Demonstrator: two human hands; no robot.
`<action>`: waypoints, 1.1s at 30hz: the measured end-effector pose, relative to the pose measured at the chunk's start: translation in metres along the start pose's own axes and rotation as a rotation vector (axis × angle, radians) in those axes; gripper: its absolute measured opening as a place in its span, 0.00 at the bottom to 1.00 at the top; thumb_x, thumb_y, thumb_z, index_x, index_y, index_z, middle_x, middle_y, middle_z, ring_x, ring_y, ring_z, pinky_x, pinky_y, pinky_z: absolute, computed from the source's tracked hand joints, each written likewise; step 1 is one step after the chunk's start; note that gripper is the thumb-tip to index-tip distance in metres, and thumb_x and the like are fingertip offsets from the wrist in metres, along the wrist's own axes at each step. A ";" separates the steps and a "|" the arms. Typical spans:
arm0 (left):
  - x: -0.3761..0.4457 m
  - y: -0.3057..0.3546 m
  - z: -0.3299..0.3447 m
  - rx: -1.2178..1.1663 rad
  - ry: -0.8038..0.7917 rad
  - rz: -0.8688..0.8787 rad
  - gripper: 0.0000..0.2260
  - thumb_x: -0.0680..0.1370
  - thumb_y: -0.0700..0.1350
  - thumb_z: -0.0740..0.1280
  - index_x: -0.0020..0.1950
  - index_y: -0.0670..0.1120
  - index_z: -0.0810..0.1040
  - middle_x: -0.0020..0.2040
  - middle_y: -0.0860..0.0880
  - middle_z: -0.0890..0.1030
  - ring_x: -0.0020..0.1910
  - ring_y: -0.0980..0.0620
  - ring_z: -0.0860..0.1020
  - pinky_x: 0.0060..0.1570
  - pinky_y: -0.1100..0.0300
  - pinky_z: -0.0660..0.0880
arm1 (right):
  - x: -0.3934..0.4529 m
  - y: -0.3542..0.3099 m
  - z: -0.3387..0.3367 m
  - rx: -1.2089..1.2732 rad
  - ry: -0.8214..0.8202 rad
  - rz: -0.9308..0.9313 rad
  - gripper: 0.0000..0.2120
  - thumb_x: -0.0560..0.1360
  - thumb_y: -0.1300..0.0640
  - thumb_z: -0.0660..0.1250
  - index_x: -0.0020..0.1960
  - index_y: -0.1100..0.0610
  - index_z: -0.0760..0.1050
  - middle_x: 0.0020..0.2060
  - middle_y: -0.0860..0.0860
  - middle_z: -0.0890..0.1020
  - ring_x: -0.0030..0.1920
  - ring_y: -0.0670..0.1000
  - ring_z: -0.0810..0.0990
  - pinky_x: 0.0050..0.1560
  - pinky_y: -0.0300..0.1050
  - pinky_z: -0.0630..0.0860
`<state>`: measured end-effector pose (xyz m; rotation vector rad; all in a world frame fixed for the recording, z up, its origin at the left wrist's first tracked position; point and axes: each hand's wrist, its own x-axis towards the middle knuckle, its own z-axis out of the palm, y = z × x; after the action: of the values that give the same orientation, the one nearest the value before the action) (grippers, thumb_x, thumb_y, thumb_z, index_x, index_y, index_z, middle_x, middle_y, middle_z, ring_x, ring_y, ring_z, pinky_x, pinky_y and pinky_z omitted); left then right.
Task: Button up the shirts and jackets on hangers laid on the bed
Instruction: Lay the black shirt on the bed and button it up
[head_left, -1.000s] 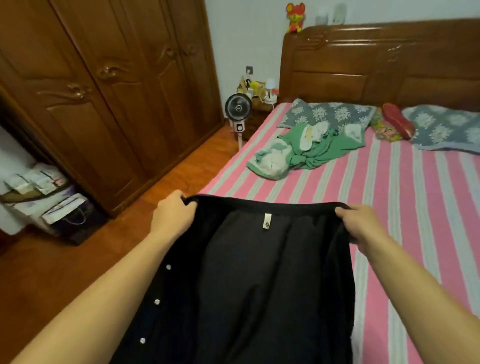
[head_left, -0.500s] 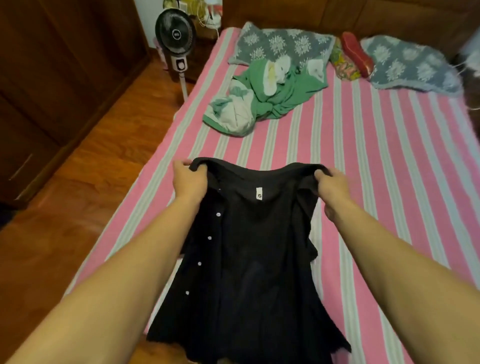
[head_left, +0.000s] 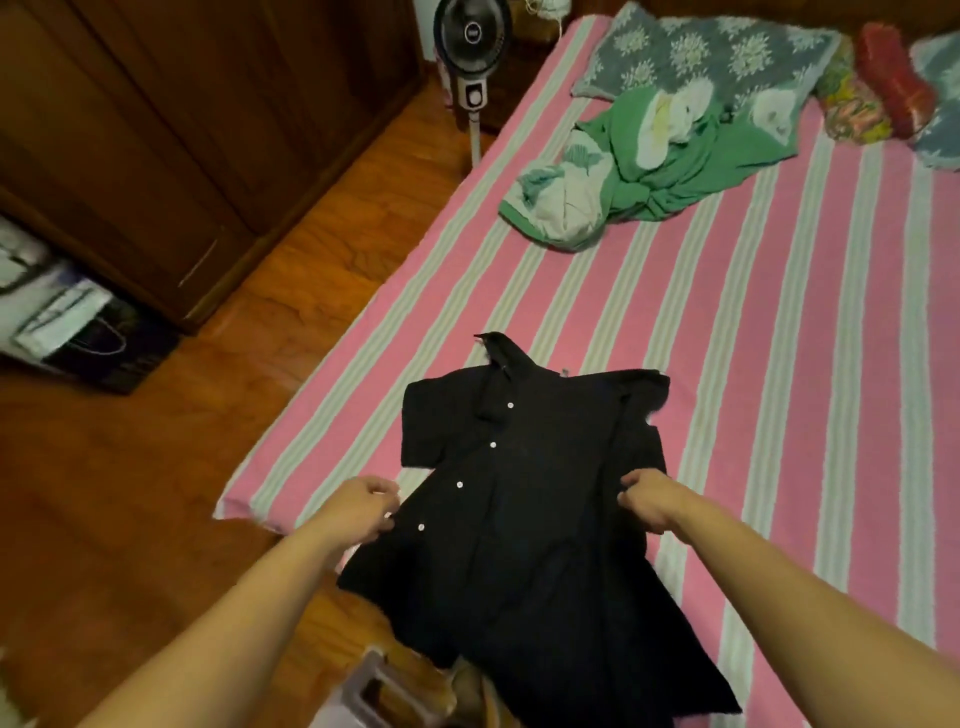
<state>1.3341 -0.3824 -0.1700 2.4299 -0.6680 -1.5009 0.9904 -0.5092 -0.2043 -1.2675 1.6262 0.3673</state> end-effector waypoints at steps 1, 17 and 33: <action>-0.011 -0.002 -0.008 -0.028 0.047 0.037 0.09 0.83 0.43 0.65 0.63 0.48 0.77 0.57 0.48 0.81 0.52 0.50 0.82 0.56 0.53 0.81 | 0.000 -0.020 -0.002 -0.031 0.009 -0.070 0.18 0.80 0.63 0.63 0.69 0.61 0.74 0.58 0.57 0.78 0.54 0.58 0.78 0.56 0.48 0.76; -0.297 -0.224 -0.217 -0.414 0.872 -0.019 0.06 0.81 0.44 0.66 0.50 0.52 0.83 0.46 0.48 0.84 0.42 0.51 0.81 0.37 0.59 0.74 | -0.269 -0.390 0.221 -0.376 -0.303 -1.110 0.13 0.82 0.58 0.64 0.66 0.56 0.76 0.59 0.54 0.81 0.56 0.53 0.81 0.60 0.51 0.80; -0.401 -0.527 -0.502 -0.535 1.433 -0.087 0.06 0.82 0.44 0.65 0.49 0.48 0.82 0.41 0.45 0.84 0.37 0.50 0.81 0.37 0.59 0.74 | -0.544 -0.614 0.617 -0.622 -0.461 -1.768 0.14 0.82 0.56 0.63 0.68 0.53 0.75 0.58 0.50 0.80 0.56 0.50 0.80 0.54 0.44 0.80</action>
<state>1.7673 0.2411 0.1666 2.2945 0.1508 0.2752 1.8059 -0.0070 0.1645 -2.3038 -0.3812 -0.0223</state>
